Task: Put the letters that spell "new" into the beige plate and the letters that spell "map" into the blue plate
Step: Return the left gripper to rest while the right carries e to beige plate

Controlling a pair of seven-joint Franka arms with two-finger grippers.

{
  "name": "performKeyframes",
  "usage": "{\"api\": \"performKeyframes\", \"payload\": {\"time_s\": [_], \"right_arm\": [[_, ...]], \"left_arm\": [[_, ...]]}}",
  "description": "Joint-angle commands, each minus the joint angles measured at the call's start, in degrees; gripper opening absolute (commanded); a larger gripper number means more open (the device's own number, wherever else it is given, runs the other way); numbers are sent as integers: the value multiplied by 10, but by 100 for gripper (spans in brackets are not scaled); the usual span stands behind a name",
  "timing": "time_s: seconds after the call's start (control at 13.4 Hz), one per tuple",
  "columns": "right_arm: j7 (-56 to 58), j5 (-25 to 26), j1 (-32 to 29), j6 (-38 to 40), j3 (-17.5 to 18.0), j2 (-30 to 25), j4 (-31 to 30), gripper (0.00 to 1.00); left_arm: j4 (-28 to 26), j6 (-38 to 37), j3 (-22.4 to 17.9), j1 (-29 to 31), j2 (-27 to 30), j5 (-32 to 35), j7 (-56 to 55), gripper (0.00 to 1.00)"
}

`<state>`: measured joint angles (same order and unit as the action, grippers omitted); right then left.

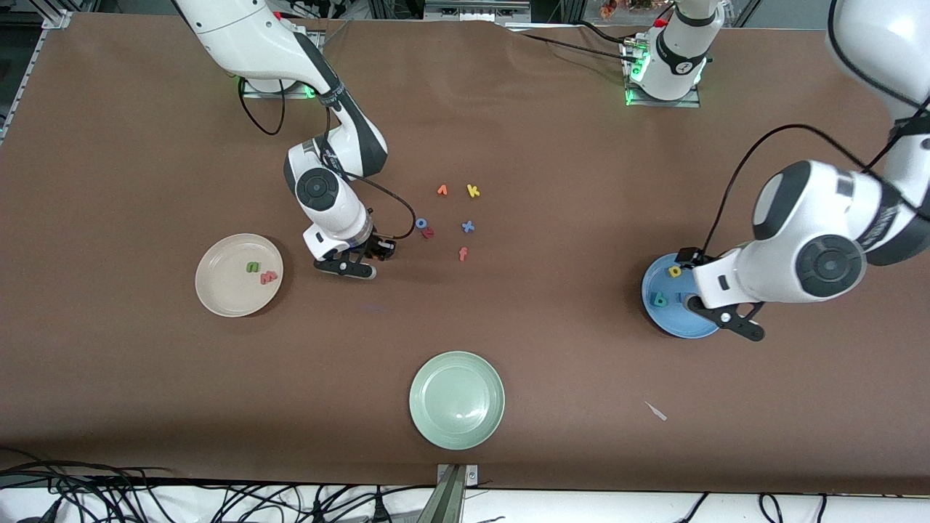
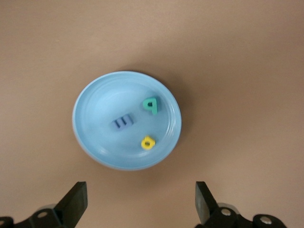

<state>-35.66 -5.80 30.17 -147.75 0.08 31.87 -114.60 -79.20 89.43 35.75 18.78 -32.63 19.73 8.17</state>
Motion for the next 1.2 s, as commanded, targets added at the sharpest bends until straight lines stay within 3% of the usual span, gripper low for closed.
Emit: {"api": "performKeyframes", "payload": {"time_s": [0.0,0.37,1.12], "right_arm": [[-3,-7,2,1,1,4,7,30],[2,-6,2,1,0,4,6,30],[3,-6,2,17,0,0,13,24]], "left_arm": [[83,-77,13,-6,12,-12,-3,100],[136,-82,17,-6,43,-12,0,100],[135,-80,6,11,71,-10,-46,100]]}}
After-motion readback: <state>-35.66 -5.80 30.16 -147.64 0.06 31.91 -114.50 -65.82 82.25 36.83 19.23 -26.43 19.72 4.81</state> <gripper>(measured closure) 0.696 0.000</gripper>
